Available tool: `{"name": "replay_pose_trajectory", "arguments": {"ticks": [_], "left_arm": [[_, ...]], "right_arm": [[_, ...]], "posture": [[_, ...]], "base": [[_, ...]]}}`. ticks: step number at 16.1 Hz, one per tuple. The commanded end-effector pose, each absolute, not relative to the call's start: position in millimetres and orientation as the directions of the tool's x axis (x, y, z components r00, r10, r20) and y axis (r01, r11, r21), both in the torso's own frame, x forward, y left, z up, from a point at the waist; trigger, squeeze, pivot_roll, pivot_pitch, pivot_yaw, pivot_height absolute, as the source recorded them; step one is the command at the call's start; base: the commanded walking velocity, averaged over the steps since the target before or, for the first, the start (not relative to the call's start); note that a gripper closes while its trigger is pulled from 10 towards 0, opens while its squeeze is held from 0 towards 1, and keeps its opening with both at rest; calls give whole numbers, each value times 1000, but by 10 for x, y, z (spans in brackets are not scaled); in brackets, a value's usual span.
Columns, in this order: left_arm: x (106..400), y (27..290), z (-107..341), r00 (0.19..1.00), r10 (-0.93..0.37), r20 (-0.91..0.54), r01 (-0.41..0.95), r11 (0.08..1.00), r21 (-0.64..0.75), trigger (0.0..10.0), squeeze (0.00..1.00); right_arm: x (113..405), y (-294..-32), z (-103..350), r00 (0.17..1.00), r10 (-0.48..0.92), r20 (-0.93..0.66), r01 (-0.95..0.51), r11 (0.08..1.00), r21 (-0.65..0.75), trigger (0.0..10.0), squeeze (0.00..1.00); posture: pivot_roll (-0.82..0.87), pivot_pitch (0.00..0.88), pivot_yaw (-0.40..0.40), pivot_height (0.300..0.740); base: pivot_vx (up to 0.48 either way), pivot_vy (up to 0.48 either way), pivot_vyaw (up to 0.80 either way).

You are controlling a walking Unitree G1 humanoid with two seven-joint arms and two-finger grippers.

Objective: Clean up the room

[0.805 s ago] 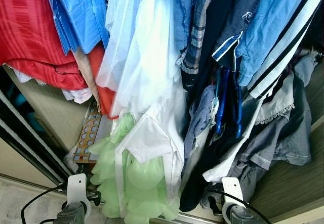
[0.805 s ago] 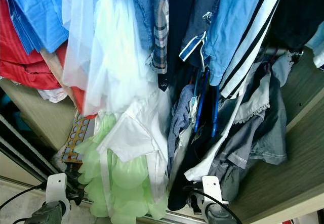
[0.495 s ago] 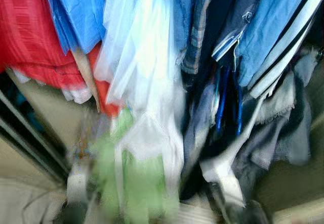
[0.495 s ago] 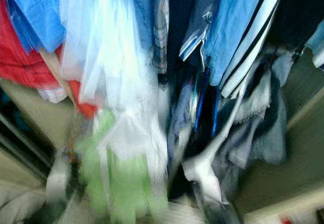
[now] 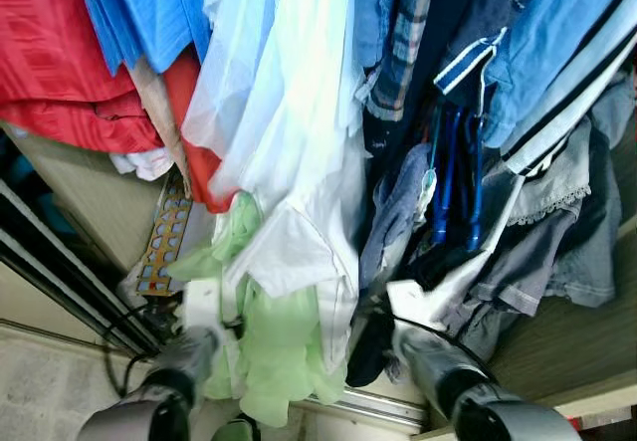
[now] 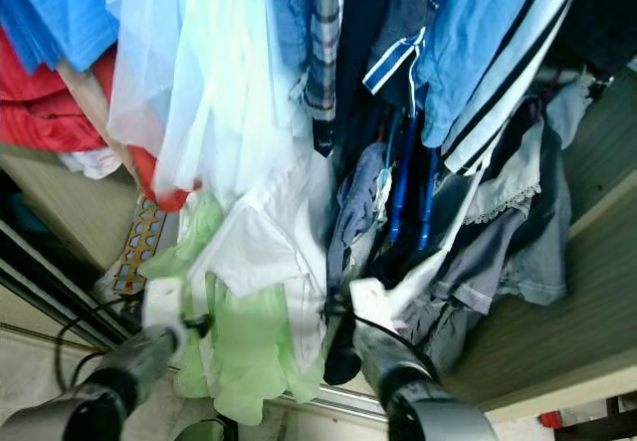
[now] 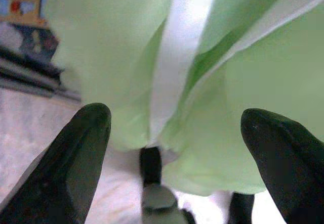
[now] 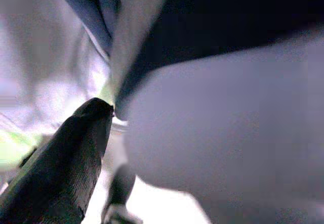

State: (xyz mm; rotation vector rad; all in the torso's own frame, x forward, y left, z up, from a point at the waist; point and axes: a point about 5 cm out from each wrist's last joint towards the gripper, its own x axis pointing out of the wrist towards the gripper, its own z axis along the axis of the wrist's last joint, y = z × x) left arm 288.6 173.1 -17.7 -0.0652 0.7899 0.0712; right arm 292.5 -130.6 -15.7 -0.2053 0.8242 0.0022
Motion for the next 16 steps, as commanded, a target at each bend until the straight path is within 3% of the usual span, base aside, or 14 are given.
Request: {"name": "replay_pose_trajectory", "arguments": {"ticks": [1, 6, 9, 13, 14, 16], "left_arm": [[2852, 1794, -201, 689, 59, -723, -102, 995, -16, 10000, 0], [2943, 1782, -117, 726, 35, -687, -105, 993, -60, 10000, 0], [3103, 1808, 49, 775, 6, -631, -89, 991, -99, 10000, 0], [3311, 1958, 321, 840, 13, -543, -72, 994, -87, 10000, 0], [3295, 2078, 346, 856, 29, -517, -51, 998, -29, 10000, 0], [3200, 2201, 308, 878, 39, -478, -72, 996, -53, 10000, 0]], "right_arm": [[2890, -1390, -189, 663, -109, -741, -66, 977, -203, 10000, 0], [2954, -1321, -130, 689, -75, -721, -84, 980, -182, 10000, 0], [3146, -1211, 65, 753, -22, -658, -139, 971, -192, 10000, 0], [3356, -1170, 309, 805, 5, -594, -108, 985, -138, 10000, 0], [3406, -1168, 375, 820, 6, -572, -100, 986, -133, 10000, 0], [3444, -1214, 428, 842, 1, -539, -87, 987, -135, 10000, 0]], "posture": [[124, 141, -54, 740], [126, 142, -61, 740], [133, 141, -71, 740], [130, 152, -74, 740], [130, 155, -72, 740], [133, 160, -77, 740]], "base": [[0, 0, 0], [0, 0, 0], [0, 0, 0], [0, 0, 0], [0, 0, 0], [0, 0, 0]]}}
